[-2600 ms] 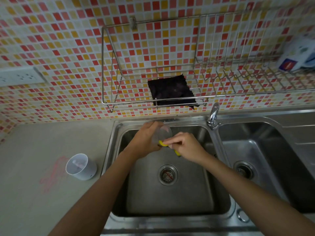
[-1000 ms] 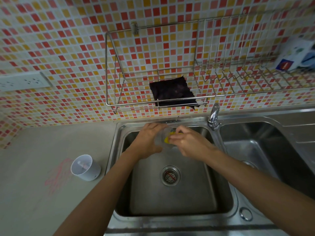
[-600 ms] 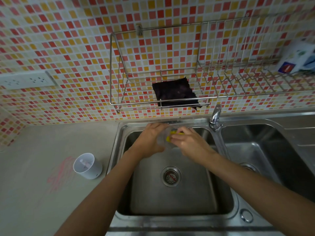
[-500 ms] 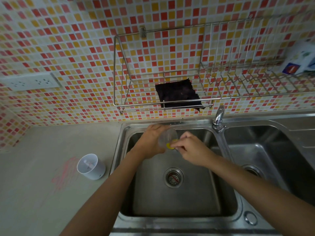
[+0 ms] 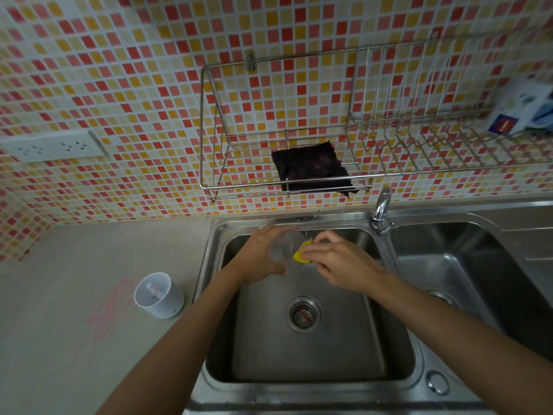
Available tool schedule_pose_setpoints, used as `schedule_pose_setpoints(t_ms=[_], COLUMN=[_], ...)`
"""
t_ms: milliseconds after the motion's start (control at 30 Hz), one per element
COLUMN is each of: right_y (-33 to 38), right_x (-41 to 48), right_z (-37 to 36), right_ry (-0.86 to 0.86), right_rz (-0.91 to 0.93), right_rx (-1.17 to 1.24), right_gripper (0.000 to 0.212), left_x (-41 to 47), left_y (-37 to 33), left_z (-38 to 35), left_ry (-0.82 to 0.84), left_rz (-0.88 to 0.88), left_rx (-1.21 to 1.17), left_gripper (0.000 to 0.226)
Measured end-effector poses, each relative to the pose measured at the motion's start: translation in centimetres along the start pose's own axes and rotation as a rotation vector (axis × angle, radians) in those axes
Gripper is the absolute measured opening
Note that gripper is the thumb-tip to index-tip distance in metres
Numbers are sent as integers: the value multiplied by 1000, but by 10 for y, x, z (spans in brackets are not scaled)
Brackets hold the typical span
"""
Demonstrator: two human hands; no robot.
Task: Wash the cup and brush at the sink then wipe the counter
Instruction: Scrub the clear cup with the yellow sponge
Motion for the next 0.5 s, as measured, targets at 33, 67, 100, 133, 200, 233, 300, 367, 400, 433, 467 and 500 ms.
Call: schedule_pose_setpoints(t_ms=[33, 67, 100, 133, 200, 233, 300, 367, 400, 433, 467, 500], right_y=[0, 1, 1, 0, -5, -7, -8, -4, -2, 0, 1, 2], right_x=[-2, -3, -3, -2, 3, 5, 8, 10, 11, 11, 13, 15], right_z=[0, 1, 3, 6, 11, 12, 12, 10, 10, 12, 14, 16], right_ry=[-15, -40, -70, -107, -184, -210, -217, -183, -164, -145, -132, -110], right_rz=[23, 34, 27, 9, -31, -47, -62, -72, -84, -102, -125, -155], right_rx=[-9, -22, -23, -12, 20, 33, 55, 68, 75, 92, 114, 139], right_gripper=[39, 39, 38, 36, 32, 31, 30, 30, 31, 31, 32, 32], left_x=[1, 3, 4, 5, 3, 2, -1, -4, -6, -7, -8, -9], left_y=[-1, 0, 0, 1, 4, 5, 4, 3, 4, 5, 7, 9], left_z=[1, 2, 2, 3, 2, 1, -2, -4, -4, -3, -1, 1], left_ry=[1, 4, 9, 9, -15, -36, -93, -158, -191, -221, -242, -246], left_rz=[7, 21, 39, 60, 102, 118, 127, 103, 89, 74, 64, 54], left_rx=[-25, -52, -83, -124, -206, -241, -282, -256, -222, -182, -146, -113], left_gripper=[90, 90, 90, 91, 90, 88, 86, 89, 91, 93, 94, 94])
Point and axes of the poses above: each hand's wrist, its own x-axis towards the middle knuckle, its own z-axis out of the back of the hand, y = z × x, the point moved 6 cm from there along x, towards the middle knuckle, and after that the axes turned 2 degrees about x, right-handed, at the moved point
